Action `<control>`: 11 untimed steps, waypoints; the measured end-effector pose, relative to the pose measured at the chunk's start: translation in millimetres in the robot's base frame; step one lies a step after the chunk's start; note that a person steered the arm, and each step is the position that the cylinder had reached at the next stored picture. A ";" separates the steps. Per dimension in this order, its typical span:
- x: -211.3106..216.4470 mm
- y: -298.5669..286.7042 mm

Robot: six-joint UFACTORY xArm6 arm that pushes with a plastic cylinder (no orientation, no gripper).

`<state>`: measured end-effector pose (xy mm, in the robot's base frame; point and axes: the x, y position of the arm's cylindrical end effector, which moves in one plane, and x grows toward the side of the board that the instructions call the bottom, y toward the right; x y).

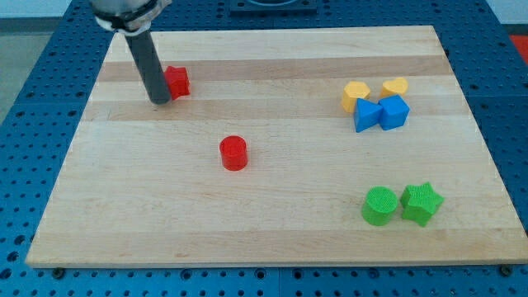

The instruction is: Push the red star to the top left corner of the board

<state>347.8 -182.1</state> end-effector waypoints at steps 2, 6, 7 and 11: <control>-17.9 -1.3; -42.2 -17.9; -45.5 -26.0; -50.8 8.9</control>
